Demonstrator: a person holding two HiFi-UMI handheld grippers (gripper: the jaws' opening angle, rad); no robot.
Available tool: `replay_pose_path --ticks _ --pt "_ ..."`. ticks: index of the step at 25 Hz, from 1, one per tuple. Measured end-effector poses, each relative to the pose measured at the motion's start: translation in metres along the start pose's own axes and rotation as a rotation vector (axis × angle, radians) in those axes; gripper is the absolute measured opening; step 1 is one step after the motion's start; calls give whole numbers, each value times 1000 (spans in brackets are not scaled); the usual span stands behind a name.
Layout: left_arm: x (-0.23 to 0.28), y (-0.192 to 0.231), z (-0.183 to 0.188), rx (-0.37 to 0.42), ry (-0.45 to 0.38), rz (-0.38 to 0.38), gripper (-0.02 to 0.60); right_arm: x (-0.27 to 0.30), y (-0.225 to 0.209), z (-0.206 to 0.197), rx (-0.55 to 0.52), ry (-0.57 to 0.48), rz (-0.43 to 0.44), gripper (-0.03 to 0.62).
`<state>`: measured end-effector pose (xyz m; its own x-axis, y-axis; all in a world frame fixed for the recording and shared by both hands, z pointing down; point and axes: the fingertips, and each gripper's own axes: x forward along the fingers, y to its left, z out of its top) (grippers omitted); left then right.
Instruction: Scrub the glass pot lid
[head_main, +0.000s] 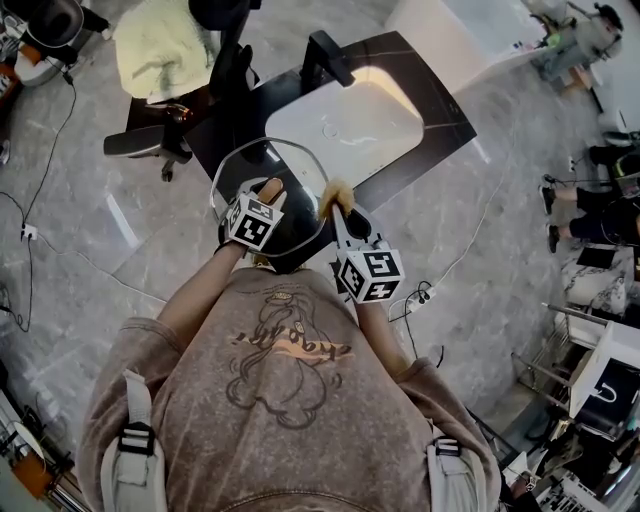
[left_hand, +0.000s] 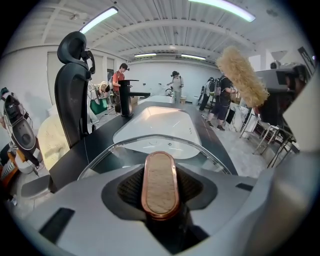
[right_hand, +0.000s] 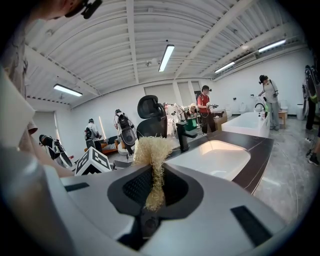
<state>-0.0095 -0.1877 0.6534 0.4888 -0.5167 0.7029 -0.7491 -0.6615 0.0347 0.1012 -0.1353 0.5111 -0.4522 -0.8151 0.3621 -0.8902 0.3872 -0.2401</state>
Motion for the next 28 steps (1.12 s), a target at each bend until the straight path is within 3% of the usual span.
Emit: replay_pose_path --ticks 14,24,28 --pt "-17 -2 -2 -53 50 -16 178 -8 -14 -5 9 3 -27 41" --pt "-60 13 46 -1 -27 29 178 -5 -11 5 1 -22 -17 41" --pt "-68 15 56 -19 -49 7 178 -9 -12 11 -3 -46 -27 41"
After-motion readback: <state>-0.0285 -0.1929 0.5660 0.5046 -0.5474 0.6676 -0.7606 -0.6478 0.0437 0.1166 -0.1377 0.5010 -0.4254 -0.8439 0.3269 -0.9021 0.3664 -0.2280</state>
